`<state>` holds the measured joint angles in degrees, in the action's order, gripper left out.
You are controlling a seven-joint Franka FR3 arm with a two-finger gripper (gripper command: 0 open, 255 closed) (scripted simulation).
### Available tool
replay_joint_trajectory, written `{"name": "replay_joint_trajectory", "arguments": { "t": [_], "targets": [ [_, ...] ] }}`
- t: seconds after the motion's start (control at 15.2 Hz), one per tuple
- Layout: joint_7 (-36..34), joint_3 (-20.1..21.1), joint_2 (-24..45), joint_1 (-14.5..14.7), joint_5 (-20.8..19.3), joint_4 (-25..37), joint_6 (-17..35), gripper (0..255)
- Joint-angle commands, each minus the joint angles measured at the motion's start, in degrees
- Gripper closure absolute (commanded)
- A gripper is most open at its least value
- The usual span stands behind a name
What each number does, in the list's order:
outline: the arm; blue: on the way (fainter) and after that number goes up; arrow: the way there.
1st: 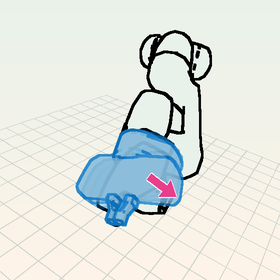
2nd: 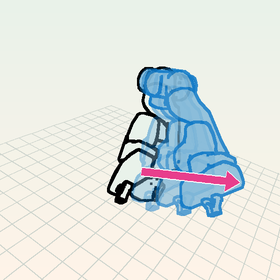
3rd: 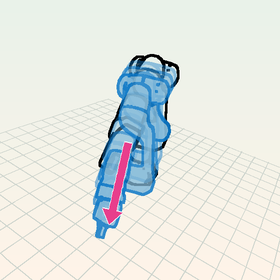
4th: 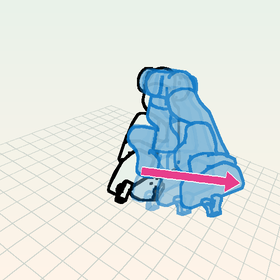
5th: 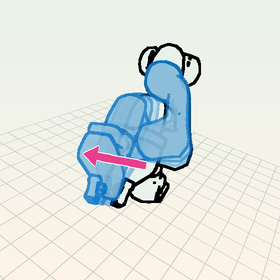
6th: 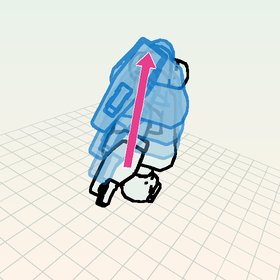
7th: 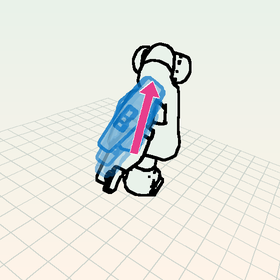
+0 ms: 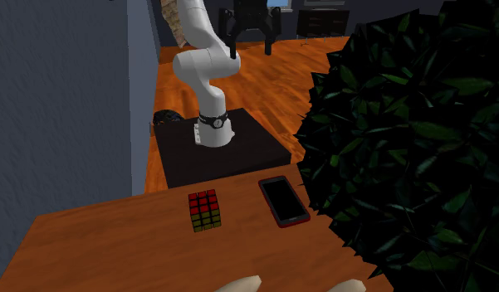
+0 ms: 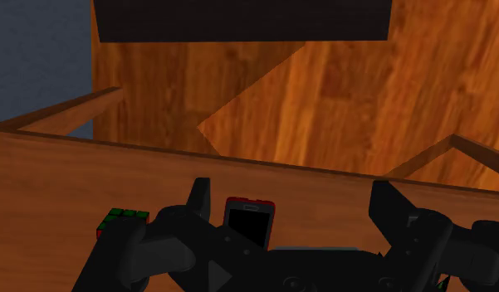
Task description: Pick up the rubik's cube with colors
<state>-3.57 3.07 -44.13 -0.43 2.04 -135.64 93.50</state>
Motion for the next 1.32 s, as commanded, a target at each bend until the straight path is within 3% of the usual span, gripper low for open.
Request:
{"name": "replay_joint_trajectory", "arguments": {
  "t": [0.0,0.59,1.25],
  "targets": [
    [0.00,0.00,0.00,0.00,0.00,0.00,0.00,0],
    [9.56,-6.87,12.21,-2.25,-3.98,-1.95,13.41,0],
    [20.13,-13.54,31.25,-3.81,-4.53,3.54,26.26,0]
  ]
}}
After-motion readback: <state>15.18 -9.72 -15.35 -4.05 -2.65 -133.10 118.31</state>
